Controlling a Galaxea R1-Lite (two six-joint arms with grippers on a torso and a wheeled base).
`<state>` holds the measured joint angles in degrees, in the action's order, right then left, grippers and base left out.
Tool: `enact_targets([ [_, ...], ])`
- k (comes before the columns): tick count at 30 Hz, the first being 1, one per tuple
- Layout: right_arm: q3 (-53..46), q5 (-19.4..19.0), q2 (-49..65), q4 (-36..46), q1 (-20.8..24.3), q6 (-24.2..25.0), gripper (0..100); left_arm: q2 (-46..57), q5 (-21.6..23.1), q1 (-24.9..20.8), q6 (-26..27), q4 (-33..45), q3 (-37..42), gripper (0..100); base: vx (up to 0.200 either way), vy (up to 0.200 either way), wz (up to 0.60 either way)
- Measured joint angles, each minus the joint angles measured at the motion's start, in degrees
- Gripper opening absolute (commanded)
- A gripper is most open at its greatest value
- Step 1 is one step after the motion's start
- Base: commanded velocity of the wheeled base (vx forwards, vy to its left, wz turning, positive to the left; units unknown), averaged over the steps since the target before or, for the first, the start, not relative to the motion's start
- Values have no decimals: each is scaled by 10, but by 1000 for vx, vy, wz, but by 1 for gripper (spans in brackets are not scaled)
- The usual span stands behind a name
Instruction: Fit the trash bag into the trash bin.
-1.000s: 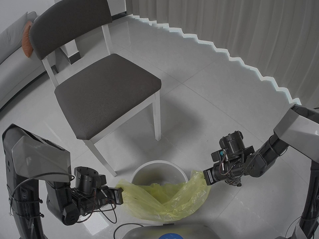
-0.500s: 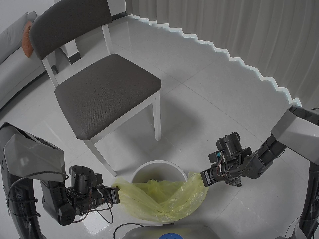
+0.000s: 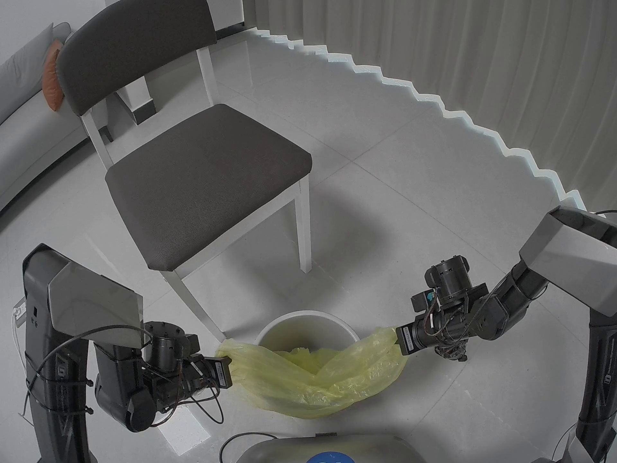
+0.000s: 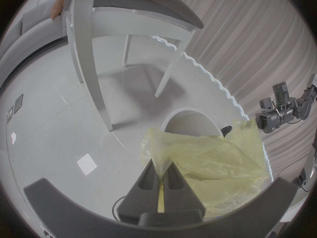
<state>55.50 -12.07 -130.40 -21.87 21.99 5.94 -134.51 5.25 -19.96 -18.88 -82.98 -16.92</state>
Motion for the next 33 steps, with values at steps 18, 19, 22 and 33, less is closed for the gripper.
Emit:
enact_targets([
  [18, -63, 25, -33, -68, 28, 0, 0, -47, 11, -14, 0, -60, 42, 0, 0, 0, 0],
  [19, -60, 24, -34, -68, 25, -1, 0, -49, 13, -14, 0, -60, 38, 0, 0, 0, 0],
  [22, -54, 21, -34, -68, 21, -2, 0, -50, 17, -12, 0, -60, 31, 0, 0, 0, 0],
  [33, -58, 18, 4, -62, 16, -10, 0, -7, 40, -2, -4, -60, 30, 0, 0, 0, 0],
])
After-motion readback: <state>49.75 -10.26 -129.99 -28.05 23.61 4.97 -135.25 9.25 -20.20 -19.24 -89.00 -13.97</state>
